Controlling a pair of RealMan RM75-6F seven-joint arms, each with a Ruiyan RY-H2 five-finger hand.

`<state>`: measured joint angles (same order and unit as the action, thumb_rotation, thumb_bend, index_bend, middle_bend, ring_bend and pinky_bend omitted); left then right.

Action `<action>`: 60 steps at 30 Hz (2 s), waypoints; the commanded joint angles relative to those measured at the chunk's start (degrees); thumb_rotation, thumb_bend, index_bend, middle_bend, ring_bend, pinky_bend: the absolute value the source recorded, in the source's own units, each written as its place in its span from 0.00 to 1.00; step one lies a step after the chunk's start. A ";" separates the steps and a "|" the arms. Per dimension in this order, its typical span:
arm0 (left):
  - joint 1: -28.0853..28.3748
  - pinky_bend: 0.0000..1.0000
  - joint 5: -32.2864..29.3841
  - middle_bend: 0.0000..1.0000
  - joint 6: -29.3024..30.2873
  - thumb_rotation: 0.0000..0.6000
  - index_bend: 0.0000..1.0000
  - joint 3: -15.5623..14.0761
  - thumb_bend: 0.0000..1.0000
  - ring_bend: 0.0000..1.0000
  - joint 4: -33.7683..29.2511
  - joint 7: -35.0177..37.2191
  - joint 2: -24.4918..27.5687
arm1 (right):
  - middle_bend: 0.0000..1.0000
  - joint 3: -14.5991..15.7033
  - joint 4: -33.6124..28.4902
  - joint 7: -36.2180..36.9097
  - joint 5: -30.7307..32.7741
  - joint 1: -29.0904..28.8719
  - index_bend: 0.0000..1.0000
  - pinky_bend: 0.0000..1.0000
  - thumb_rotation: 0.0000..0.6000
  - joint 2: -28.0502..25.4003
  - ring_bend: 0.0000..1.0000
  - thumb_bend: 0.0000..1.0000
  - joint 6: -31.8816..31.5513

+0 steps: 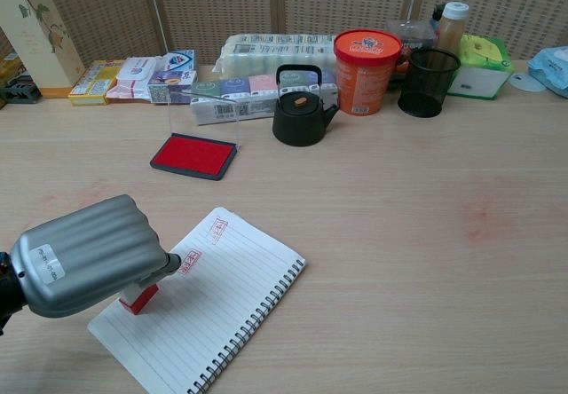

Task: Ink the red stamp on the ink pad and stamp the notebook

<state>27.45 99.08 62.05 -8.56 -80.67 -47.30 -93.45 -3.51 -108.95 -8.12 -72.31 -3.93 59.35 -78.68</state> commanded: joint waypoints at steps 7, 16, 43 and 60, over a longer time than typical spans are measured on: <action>-0.09 1.00 0.13 1.00 -0.30 1.00 0.68 0.13 0.38 1.00 0.10 0.18 -0.03 | 0.00 0.00 -0.01 0.04 0.01 0.02 0.00 0.00 1.00 -0.03 0.00 0.03 0.02; -0.29 1.00 -0.02 1.00 -0.58 1.00 0.68 0.27 0.38 1.00 0.06 0.06 -0.09 | 0.00 0.01 0.08 0.10 0.01 -0.01 0.00 0.00 1.00 -0.02 0.00 0.03 0.11; 0.08 1.00 -6.32 1.00 6.72 1.00 0.68 10.89 0.38 1.00 -12.90 4.95 12.66 | 0.00 0.51 -0.49 -0.20 -1.10 0.27 0.00 0.00 1.00 0.04 0.00 0.03 -0.27; 2.22 1.00 -16.07 1.00 1.37 1.00 0.68 13.61 0.38 1.00 -1.12 11.90 8.72 | 0.00 0.16 -0.11 -1.06 0.50 -0.29 0.00 0.00 1.00 0.64 0.00 0.03 0.70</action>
<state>29.56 83.19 63.55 5.03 -82.01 -35.49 -84.60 -3.34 -109.07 -9.18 -71.82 -4.21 59.98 -77.99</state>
